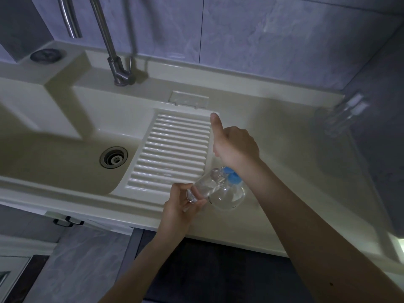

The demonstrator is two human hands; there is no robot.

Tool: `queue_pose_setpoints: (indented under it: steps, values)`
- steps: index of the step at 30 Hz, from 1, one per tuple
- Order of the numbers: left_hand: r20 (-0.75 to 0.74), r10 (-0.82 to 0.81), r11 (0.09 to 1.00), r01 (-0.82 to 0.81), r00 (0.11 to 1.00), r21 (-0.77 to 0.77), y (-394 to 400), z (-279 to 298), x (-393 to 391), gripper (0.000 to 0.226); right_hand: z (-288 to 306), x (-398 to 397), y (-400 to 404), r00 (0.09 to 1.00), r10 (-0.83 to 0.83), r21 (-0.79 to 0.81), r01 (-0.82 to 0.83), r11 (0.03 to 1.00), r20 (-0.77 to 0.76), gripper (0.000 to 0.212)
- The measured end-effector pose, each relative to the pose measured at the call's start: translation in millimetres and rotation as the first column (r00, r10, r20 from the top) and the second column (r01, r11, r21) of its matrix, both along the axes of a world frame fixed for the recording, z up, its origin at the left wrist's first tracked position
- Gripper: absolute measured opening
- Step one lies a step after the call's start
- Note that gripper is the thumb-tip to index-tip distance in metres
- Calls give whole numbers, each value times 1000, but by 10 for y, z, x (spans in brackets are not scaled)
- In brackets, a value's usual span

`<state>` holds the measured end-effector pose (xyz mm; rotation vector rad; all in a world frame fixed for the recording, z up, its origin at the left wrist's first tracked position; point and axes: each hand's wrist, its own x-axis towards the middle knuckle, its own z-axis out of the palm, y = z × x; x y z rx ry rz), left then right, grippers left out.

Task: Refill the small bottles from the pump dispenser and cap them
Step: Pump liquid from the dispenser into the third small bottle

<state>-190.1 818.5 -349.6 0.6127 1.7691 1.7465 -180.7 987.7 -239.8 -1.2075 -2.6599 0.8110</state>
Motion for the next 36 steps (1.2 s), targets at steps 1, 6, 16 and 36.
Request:
queue_pose_setpoints:
  steps: [1, 6, 16, 36]
  values:
    - [1, 4, 1000, -4, 1000, -1, 1, 1, 1, 32, -1, 0, -3, 1000, -1, 10, 1, 1000, 6, 91]
    - [5, 2, 1000, -2, 1000, -23, 15, 13, -5, 34, 33, -2, -32, 1000, -5, 53, 5, 999, 0, 78]
    - [58, 39, 998, -36, 998, -54, -9, -42, -13, 36, -70, 7, -71, 999, 12, 68, -15, 998, 43, 73]
    - [14, 22, 999, -22, 1000, -27, 9, -46, -29, 32, -41, -27, -11, 999, -6, 69, 4, 998, 32, 84]
